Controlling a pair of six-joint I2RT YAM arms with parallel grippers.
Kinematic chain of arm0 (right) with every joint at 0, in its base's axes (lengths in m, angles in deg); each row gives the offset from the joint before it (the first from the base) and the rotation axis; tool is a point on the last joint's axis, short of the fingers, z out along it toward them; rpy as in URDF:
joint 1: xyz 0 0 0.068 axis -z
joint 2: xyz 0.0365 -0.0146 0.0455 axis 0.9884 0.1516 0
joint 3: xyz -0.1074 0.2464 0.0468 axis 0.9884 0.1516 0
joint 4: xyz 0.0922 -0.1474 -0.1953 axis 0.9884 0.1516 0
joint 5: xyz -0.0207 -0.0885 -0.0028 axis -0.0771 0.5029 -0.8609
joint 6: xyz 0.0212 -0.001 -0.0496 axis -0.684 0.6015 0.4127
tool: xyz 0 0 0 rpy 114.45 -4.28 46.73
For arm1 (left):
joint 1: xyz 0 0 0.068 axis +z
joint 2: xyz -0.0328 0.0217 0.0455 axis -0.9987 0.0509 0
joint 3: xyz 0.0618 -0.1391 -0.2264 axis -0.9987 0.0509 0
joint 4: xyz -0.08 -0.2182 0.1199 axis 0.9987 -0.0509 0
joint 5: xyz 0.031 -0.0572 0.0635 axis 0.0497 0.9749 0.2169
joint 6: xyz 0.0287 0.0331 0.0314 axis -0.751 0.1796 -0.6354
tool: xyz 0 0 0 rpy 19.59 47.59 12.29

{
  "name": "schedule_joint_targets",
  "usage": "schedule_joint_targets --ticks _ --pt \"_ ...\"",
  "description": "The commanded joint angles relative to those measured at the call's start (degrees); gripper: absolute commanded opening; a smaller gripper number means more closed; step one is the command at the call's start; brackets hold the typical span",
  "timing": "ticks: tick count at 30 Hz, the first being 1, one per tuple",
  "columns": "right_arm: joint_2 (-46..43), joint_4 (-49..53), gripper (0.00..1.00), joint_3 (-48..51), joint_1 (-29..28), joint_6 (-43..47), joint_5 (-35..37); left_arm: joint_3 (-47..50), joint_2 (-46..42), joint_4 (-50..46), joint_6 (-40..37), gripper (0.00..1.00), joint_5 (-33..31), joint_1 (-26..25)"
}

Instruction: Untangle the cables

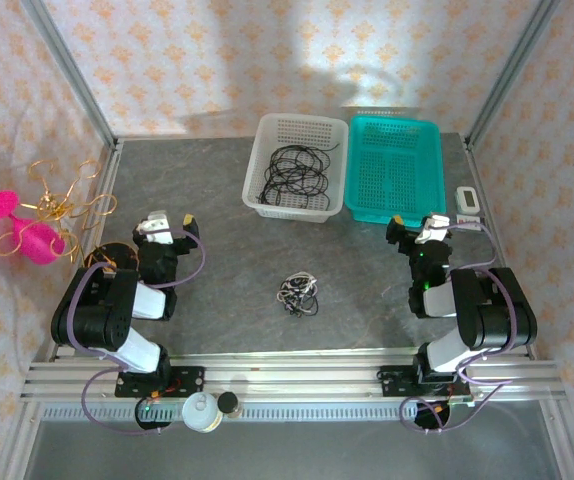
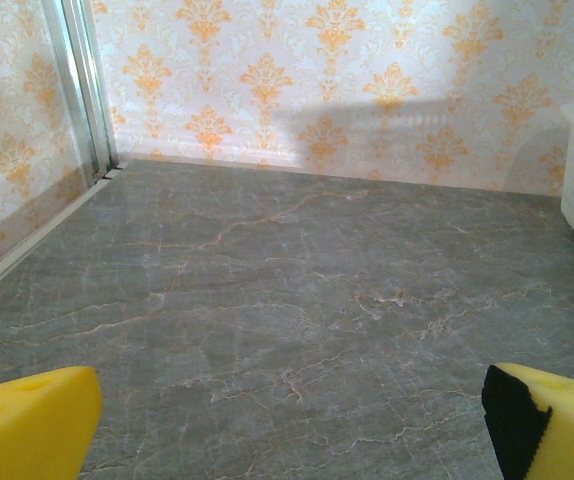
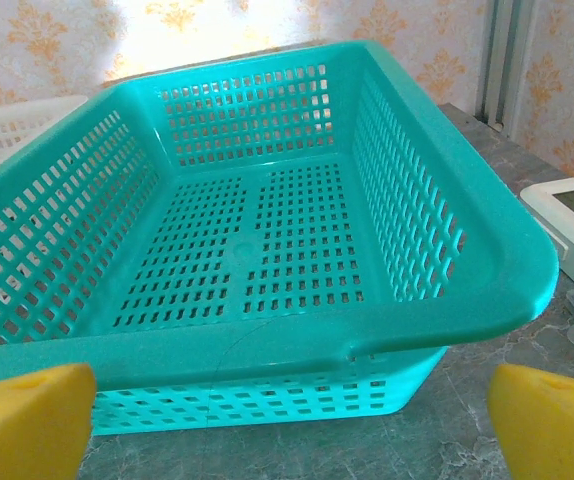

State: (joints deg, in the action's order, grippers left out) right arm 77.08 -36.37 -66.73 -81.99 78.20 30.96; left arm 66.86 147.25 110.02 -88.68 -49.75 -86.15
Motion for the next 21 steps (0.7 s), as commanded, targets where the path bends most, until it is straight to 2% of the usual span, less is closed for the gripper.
schedule_joint_targets --ticks 1,8,10,12,15,17,21 --pt "-0.2 -0.5 1.00 -0.7 -0.3 0.0 1.2 -0.5 -0.2 0.7 0.9 0.99 1.1 0.6" --pt "-0.3 -0.6 0.99 -0.6 -0.3 0.2 1.2 -0.2 -0.3 1.1 0.9 0.99 0.9 0.6" --pt "-0.7 -1.3 1.00 -0.1 -0.7 0.2 2.6 0.9 -1.8 2.1 0.0 0.99 -0.5 -0.6" --pt "-2.3 0.6 0.99 -0.6 -2.0 0.3 6.4 -0.5 -5.0 -3.1 -0.8 0.99 -4.3 -2.4" --pt "-8.0 14.3 1.00 -4.8 -3.1 -0.6 9.2 -4.9 -10.2 -16.0 -0.1 0.99 -9.9 -4.3" --pt "-11.3 27.2 1.00 -9.9 -3.1 -6.1 11.5 -5.7 -13.1 -19.6 1.6 0.99 -13.0 -4.9" --pt "-15.8 43.7 0.99 -16.3 -3.3 -16.1 10.9 -7.7 -18.8 -30.2 8.0 0.99 -17.6 -4.9"
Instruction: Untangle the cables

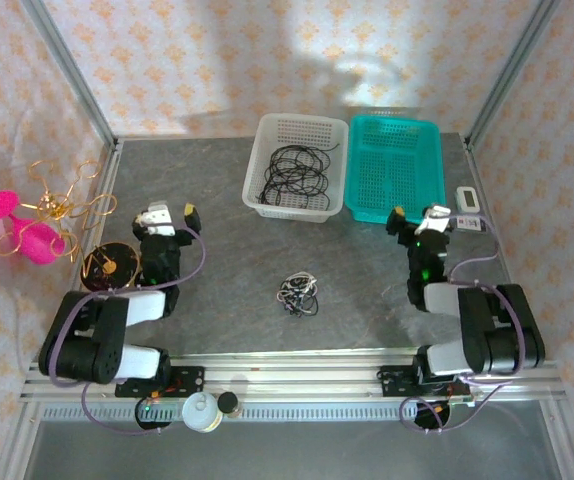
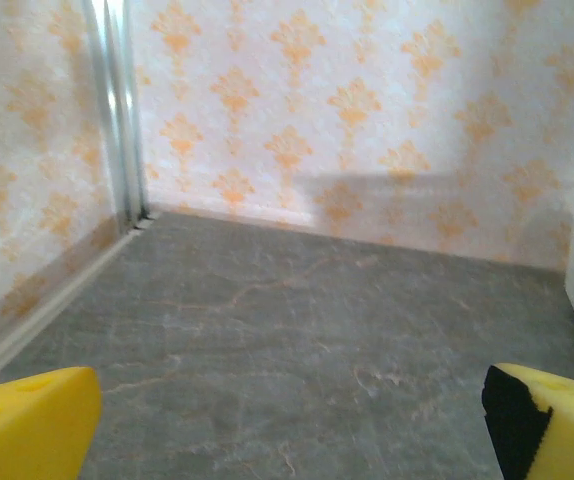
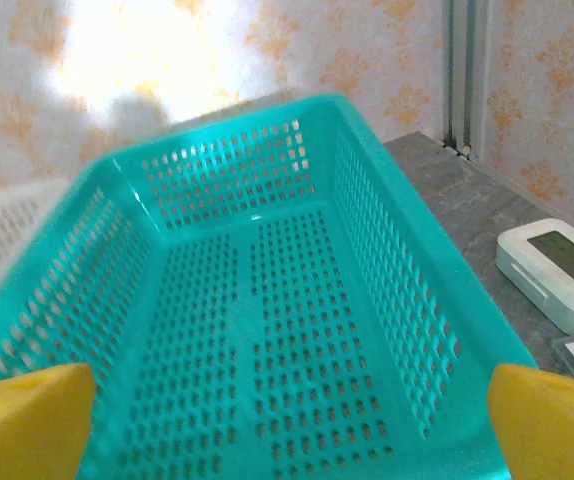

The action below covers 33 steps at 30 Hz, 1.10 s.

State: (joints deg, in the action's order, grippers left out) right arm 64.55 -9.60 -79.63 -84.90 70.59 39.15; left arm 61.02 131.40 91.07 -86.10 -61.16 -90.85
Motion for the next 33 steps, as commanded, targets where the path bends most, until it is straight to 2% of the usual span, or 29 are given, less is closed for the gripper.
schedule_joint_targets --ticks 1,3,5,6,7,9,11,14,15,17,20,22,27,33 --pt "-4.4 21.0 0.98 -4.7 -0.4 -11.1 2.4 -2.7 -4.6 -15.1 7.1 0.99 -6.1 -0.2" --pt "-6.6 27.6 0.96 -6.6 -0.4 -14.7 -1.0 -5.1 -7.8 -24.6 11.8 0.99 -4.8 -0.1" --pt "-9.4 31.6 0.92 -7.0 -0.6 -17.4 -8.9 -5.6 -11.2 -29.7 13.9 0.99 -2.9 -0.2" --pt "-10.6 32.7 0.87 -7.0 -1.6 -17.6 -13.9 -5.3 -12.9 -31.2 15.0 0.96 -0.4 -0.1" --pt "-11.7 35.0 0.87 -7.2 -3.8 -17.9 -15.7 -4.8 -14.7 -31.8 15.8 0.92 3.8 -0.2" --pt "-13.5 40.8 0.86 -8.1 -9.2 -18.4 -15.3 -4.1 -17.0 -33.2 18.1 0.87 9.7 -1.5" --pt "-15.2 45.6 0.80 -8.5 -14.1 -18.7 -15.6 -2.9 -18.8 -33.5 21.1 0.87 13.2 -4.5" --pt "-17.0 50.1 0.69 -8.0 -19.0 -19.4 -19.2 -1.4 -21.3 -33.9 23.2 0.95 17.5 -11.1" --pt "-17.3 50.6 0.65 -7.8 -20.7 -18.3 -22.3 -1.2 -22.2 -35.1 23.3 0.97 17.5 -13.3" --pt "-16.8 51.0 0.64 -7.6 -24.4 -15.0 -28.2 -0.9 -23.2 -36.3 23.1 0.99 20.2 -16.1" --pt "-14.1 52.7 0.63 -8.0 -30.9 -12.4 -29.1 -1.1 -23.1 -37.8 22.6 0.98 23.8 -19.8" --pt "-11.8 52.4 0.59 -7.7 -33.9 -11.9 -31.3 -1.5 -22.7 -39.0 21.5 0.94 25.9 -21.6" --pt "-9.2 46.3 0.57 -5.3 -38.5 -12.7 -36.7 -0.9 -22.8 -38.2 20.6 0.89 32.0 -22.5" --pt "-6.0 41.2 0.49 -4.0 -39.6 -13.2 -36.8 -0.2 -22.4 -36.6 21.5 0.90 33.2 -22.8"
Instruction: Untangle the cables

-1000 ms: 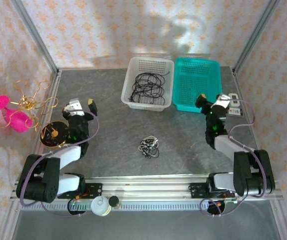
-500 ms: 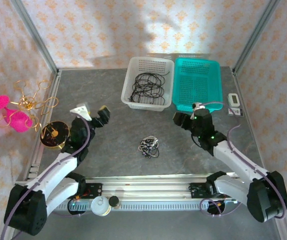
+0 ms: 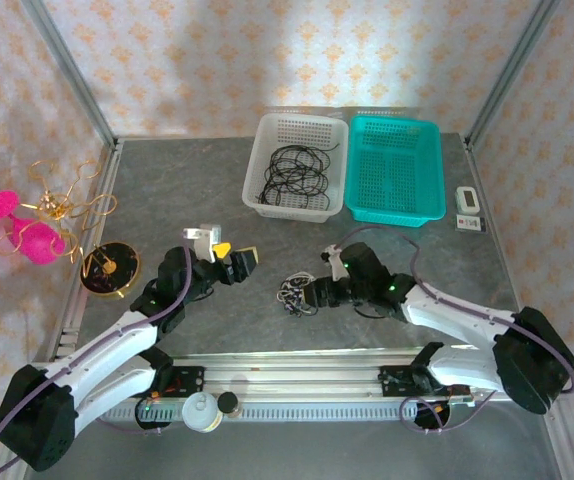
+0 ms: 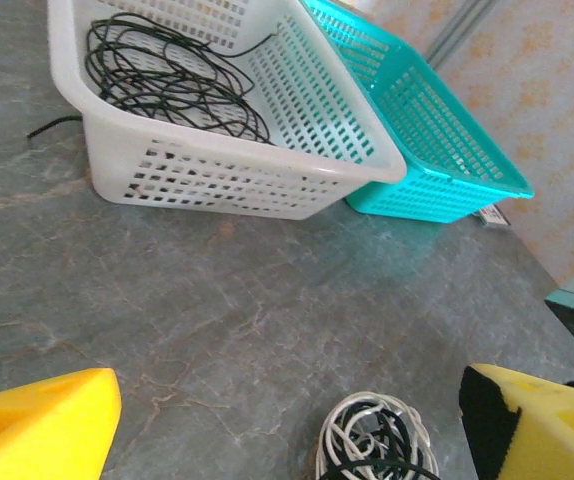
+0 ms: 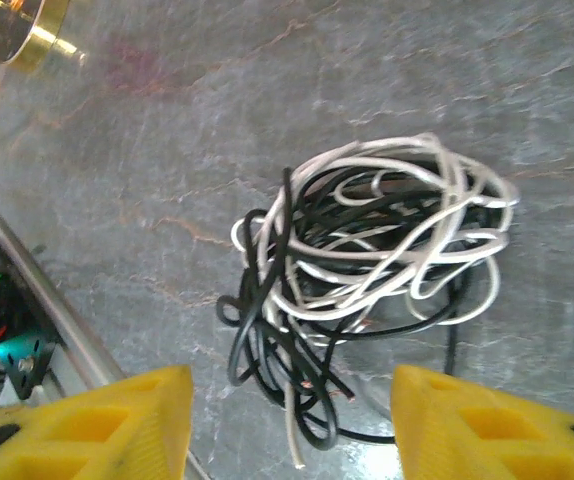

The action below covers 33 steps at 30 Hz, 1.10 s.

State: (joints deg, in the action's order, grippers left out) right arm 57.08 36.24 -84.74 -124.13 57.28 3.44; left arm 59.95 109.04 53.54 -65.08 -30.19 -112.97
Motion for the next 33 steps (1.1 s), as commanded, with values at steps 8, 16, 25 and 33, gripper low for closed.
schedule_joint_targets --ticks 8,16,25,33 --pt "2.0 -6.0 0.44 3.1 -1.7 -1.0 -1.9 0.1 -0.1 -0.2 0.0 0.90 2.5 -0.7" --pt "-0.1 -6.1 0.19 4.6 -1.7 -1.3 -0.3 -0.5 -0.5 1.4 0.1 0.90 3.6 -1.0" --pt "-6.1 8.5 0.00 -7.9 -1.7 3.3 3.1 -3.5 -1.8 2.7 -1.8 0.88 8.1 -2.9" --pt "-6.3 17.5 0.00 -23.4 -1.7 10.2 3.8 -12.5 2.5 0.5 -6.1 0.81 10.1 -4.0"
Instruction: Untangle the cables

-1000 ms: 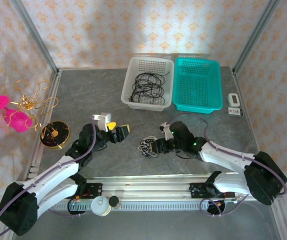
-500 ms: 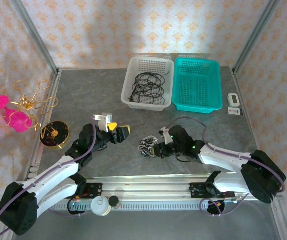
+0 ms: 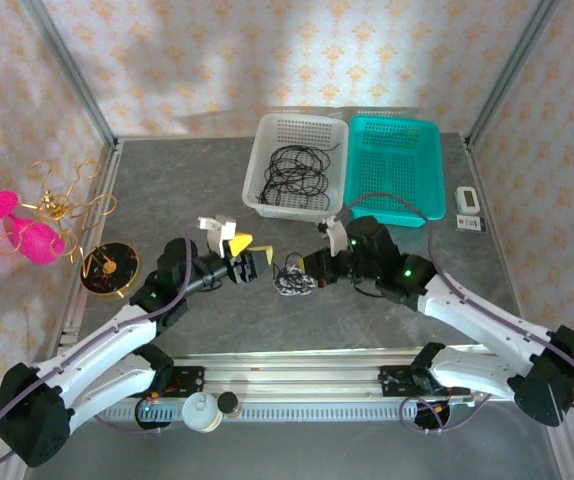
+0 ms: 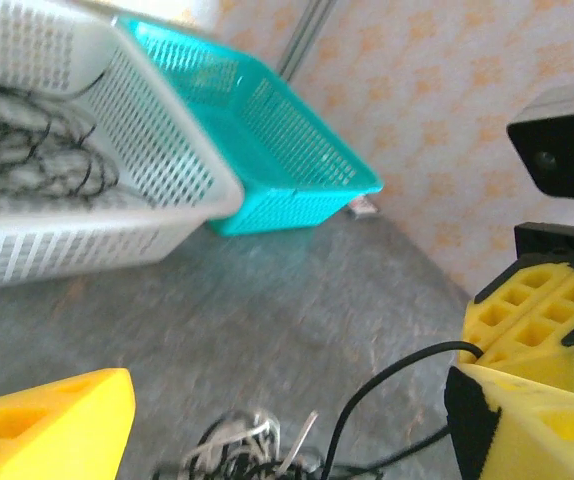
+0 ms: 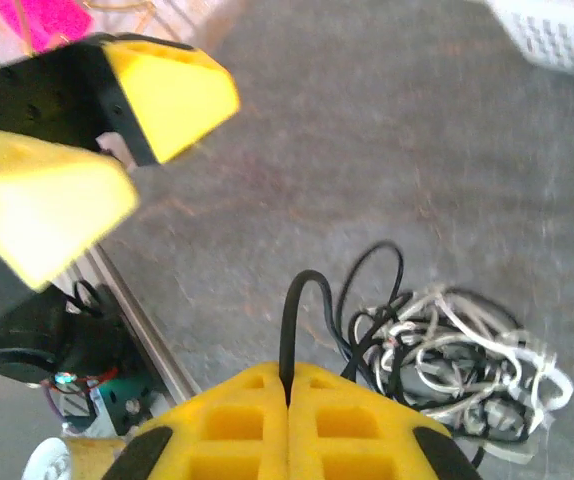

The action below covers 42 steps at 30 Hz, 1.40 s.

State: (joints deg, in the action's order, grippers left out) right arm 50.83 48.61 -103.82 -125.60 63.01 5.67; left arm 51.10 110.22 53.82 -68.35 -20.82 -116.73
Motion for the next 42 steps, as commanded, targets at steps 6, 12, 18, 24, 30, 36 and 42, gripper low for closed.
schedule_joint_targets --ticks 6,12,18,24,30,36,42 --pt "1.3 7.6 0.00 -11.0 -0.2 9.3 3.3 -12.0 8.3 -7.7 -10.3 0.79 5.4 -0.2" --pt "2.5 7.4 0.00 -13.9 -0.2 12.7 4.9 -12.9 12.6 -5.6 -12.2 0.70 12.4 -0.1" --pt "3.4 7.6 0.00 -15.2 -0.1 13.9 6.5 -10.6 12.8 -0.1 -10.0 0.72 12.9 -0.2" --pt "4.1 8.4 0.00 -16.7 -0.1 15.1 5.0 -12.8 15.5 -0.8 -11.1 0.27 9.5 -0.2" --pt "3.2 7.5 0.00 -15.7 -0.1 15.0 14.6 -14.6 12.2 -2.8 -11.2 0.00 -1.2 -0.2" --pt "0.7 -10.4 0.45 -7.7 -0.2 9.8 16.2 -17.2 9.2 -6.3 -8.0 0.00 3.5 -0.5" --pt "0.2 -33.6 0.54 1.5 -0.2 3.5 14.6 -20.9 7.7 -9.6 -3.9 0.00 3.5 -0.7"
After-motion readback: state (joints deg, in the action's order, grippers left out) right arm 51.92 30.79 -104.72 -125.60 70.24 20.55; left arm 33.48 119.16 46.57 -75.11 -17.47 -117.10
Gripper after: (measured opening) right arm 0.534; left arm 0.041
